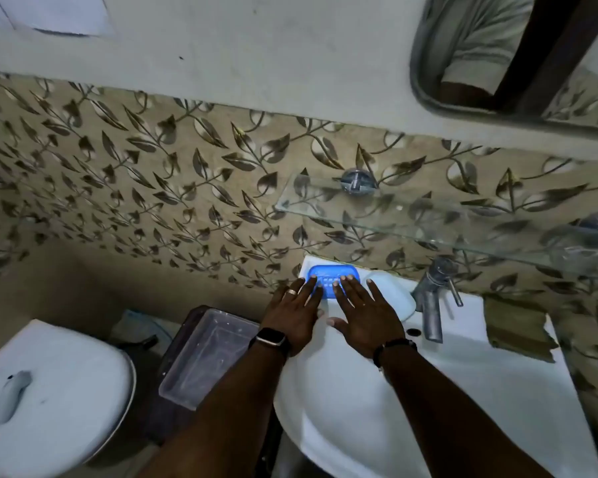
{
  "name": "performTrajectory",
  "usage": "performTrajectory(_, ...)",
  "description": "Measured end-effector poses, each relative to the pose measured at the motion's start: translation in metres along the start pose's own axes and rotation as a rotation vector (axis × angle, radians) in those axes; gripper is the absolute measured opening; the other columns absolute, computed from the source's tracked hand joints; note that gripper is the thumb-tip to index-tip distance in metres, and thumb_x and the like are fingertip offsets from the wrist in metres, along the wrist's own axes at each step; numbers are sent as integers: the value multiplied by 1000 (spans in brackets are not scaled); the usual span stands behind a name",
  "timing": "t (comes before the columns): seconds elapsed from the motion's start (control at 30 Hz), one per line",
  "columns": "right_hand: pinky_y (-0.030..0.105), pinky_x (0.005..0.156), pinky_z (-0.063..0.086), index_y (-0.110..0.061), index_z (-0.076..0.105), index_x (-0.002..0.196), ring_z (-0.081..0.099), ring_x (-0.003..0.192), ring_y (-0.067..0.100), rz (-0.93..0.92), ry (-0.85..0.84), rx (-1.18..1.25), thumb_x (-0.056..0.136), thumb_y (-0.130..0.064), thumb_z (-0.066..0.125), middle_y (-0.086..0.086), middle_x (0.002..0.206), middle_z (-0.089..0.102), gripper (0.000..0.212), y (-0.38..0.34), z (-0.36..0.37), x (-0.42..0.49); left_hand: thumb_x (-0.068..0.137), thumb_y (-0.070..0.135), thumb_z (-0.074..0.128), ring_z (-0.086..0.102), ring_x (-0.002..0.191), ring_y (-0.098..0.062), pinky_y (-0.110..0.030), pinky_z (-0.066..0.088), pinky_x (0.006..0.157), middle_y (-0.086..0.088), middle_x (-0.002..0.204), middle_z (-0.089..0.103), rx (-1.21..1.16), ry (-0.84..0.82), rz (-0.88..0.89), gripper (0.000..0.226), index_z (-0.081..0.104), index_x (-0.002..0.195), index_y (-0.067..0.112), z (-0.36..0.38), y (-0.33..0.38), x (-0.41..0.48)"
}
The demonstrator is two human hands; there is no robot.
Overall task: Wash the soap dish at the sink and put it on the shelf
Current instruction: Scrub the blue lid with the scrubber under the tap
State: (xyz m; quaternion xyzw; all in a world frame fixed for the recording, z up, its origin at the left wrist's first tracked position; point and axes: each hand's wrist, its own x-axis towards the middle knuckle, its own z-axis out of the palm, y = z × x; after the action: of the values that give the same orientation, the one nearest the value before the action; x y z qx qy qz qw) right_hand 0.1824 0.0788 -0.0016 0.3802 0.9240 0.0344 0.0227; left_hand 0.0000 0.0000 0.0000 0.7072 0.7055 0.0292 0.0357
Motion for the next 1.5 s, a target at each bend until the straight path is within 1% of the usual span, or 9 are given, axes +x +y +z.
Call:
performTrajectory(0.17,53,118,27,-8,45,146,34,146,30,-86,110,-162,98,-31,52,16,154,42,53,4,9,10,97,31,48,42,135,-33,-46,29,111,-8,149,48,98,32,-1,46,50,140,15,5,-2,17)
performTrajectory(0.27,50,102,47,-9,67,118,58,124,34,-129,298,-212,92,-9,46,17,126,65,33,3,8,12,87,25,61,58,114,-33,-45,43,96,-6,124,65,89,117,-5,33,66,118,16,6,0,18)
performTrajectory(0.4,45,84,46,-12,67,85,63,100,32,-136,352,-223,89,-3,45,8,91,66,24,-1,0,19,82,17,54,63,96,-32,-41,48,84,-7,104,68,109,215,-3,27,70,103,16,5,-2,22)
performTrajectory(0.57,42,72,47,-13,63,76,61,84,29,-171,418,-238,85,-2,54,5,73,59,18,-3,-7,22,81,19,38,62,92,-32,-41,48,79,-8,97,67,124,287,23,35,69,96,16,3,-7,22)
performTrajectory(0.73,42,71,45,-14,60,74,59,81,29,-173,479,-243,85,0,48,4,71,56,21,-8,-26,14,76,17,65,59,96,-34,-40,50,74,-11,115,63,51,348,-11,19,68,95,19,-4,-12,12)
performTrajectory(0.97,41,70,44,-13,58,73,59,78,30,-114,555,-281,86,4,48,5,71,54,24,-12,-67,-18,92,33,62,60,93,-29,-37,51,69,-5,126,54,-425,362,-107,13,62,97,22,-37,2,-5)
performTrajectory(1.23,40,72,43,-15,58,76,61,84,29,28,623,-356,88,4,48,4,74,56,25,-9,-102,-85,89,25,70,64,73,-16,-31,47,70,4,86,67,-866,509,-105,14,65,101,18,-65,45,-21)
performTrajectory(1.4,40,75,42,-16,60,79,62,88,28,93,613,-394,85,-1,56,2,77,59,16,5,-114,-126,89,27,73,73,78,-27,-39,59,76,-7,95,71,-1379,316,-257,28,60,112,17,-80,81,-16)
performTrajectory(1.5,40,74,42,-17,60,80,62,90,27,113,601,-405,81,-4,61,1,79,59,13,17,-116,-146,93,18,68,72,76,-26,-36,62,73,-19,97,70,-1662,105,-223,14,65,102,8,-81,101,-15)
